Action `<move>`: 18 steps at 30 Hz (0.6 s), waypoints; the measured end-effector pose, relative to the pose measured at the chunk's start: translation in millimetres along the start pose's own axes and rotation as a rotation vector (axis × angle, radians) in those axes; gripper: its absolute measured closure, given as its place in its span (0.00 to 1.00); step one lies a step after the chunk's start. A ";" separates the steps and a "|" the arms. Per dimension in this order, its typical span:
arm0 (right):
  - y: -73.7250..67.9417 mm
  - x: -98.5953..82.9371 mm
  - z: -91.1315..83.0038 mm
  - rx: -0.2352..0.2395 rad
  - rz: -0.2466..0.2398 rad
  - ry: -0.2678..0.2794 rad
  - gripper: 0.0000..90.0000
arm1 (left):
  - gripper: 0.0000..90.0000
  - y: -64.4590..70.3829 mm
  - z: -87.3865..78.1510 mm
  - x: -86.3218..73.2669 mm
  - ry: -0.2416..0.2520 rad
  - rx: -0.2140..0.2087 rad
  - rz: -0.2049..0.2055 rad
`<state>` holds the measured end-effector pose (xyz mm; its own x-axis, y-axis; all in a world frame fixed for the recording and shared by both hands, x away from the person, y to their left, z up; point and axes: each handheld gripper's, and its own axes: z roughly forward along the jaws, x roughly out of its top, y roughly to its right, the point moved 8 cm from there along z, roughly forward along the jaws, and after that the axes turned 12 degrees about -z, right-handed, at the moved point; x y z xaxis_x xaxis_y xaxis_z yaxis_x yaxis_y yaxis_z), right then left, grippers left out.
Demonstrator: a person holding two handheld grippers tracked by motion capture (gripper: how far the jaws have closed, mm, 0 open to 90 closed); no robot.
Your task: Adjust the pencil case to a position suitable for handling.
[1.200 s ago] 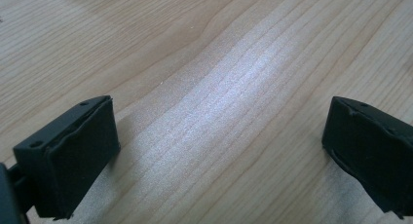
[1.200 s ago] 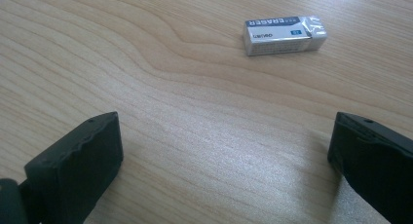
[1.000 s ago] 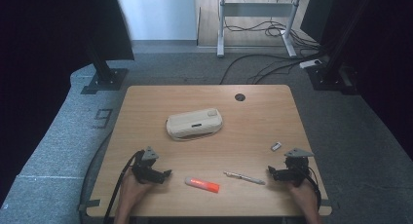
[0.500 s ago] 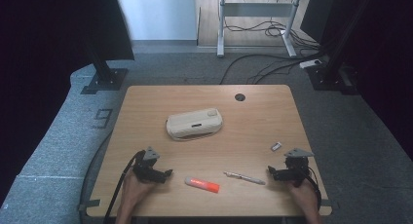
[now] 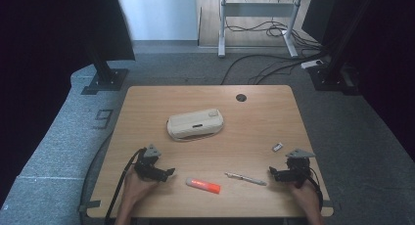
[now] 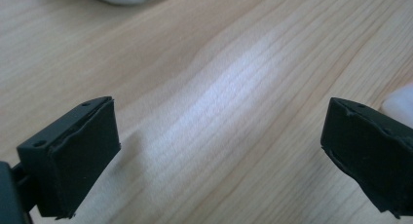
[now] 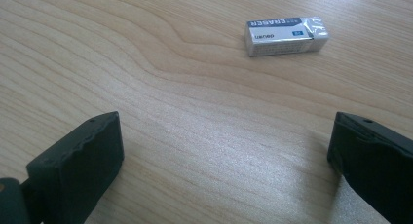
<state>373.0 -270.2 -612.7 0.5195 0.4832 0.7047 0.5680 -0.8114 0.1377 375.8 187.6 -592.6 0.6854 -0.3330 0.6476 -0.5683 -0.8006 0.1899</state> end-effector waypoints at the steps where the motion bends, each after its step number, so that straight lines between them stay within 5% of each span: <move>1: 0.0 0.0 0.0 0.000 0.000 0.000 0.00 | 0.00 -0.7 -0.8 3.0 0.000 0.002 0.006; 18: 0.0 0.0 0.0 0.000 0.000 0.000 0.00 | 0.03 -6.7 3.1 49.8 0.009 -0.029 0.028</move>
<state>373.0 -270.2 -612.7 0.5193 0.4834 0.7048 0.5681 -0.8113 0.1379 415.1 174.8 -563.9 0.6651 -0.3505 0.6594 -0.6003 -0.7761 0.1930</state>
